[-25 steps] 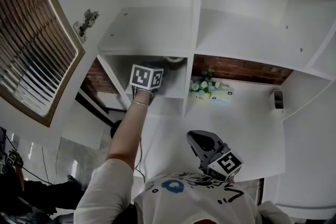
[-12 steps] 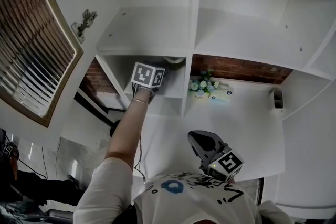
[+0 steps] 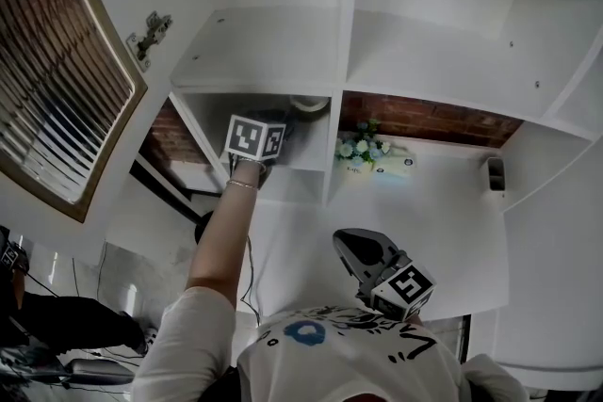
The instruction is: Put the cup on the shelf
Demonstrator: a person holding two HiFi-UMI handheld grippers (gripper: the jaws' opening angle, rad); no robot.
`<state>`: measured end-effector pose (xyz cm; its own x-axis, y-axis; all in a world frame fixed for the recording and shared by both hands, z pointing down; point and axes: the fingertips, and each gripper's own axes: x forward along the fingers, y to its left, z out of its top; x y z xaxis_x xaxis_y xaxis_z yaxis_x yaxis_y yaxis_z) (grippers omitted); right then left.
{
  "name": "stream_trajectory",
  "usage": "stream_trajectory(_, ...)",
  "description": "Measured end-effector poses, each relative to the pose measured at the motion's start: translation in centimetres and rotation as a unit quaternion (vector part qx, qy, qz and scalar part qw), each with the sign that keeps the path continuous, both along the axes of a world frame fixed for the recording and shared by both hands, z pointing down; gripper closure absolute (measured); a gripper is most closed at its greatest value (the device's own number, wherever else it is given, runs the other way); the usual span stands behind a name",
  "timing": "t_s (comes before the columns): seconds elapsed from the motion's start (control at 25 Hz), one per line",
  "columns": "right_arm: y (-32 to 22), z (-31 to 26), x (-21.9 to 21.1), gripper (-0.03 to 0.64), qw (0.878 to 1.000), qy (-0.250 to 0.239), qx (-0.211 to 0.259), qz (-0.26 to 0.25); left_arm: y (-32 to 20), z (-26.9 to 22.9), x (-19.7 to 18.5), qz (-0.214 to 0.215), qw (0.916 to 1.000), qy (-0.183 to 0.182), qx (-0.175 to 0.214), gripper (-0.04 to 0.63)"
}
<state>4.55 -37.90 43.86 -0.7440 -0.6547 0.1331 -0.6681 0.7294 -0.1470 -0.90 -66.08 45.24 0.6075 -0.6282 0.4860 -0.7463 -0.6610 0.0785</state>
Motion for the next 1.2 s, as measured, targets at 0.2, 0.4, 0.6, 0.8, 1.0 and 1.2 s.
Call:
stream_trajectory(0.2,-0.1,0.3,0.4,0.589,1.0,0.0,-0.012,-0.002,3.0,-1.4,-2.2,-0.019,0.9989,0.033,0.027,0.463)
stream_trajectory(0.4,0.4,0.3,0.3,0.589,1.0,0.003,-0.012,-0.022,8.2,-1.8,-2.8,-0.003,0.9979,0.022,0.061,0.471)
stream_trajectory(0.6,1.9,-0.3,-0.9,0.589,0.997,-0.006,-0.003,-0.076,13.5,-1.7,-2.2,0.016,0.9954,0.053,0.078,0.556)
stream_trajectory(0.8,3.1,-0.2,-2.0,0.589,0.994,0.024,0.017,-0.109,19.3,-1.8,-0.7,0.072,0.9899,0.085,0.088,0.58)
stream_trajectory(1.0,3.4,-0.3,-1.8,0.589,0.995,0.022,0.023,-0.096,24.4,-1.4,0.4,0.114,0.984,0.098,0.096,0.58)
stream_trajectory(1.2,3.1,-0.5,-1.0,0.589,0.998,0.016,0.026,-0.059,28.1,-0.7,1.1,0.14,0.9793,0.118,0.086,0.58)
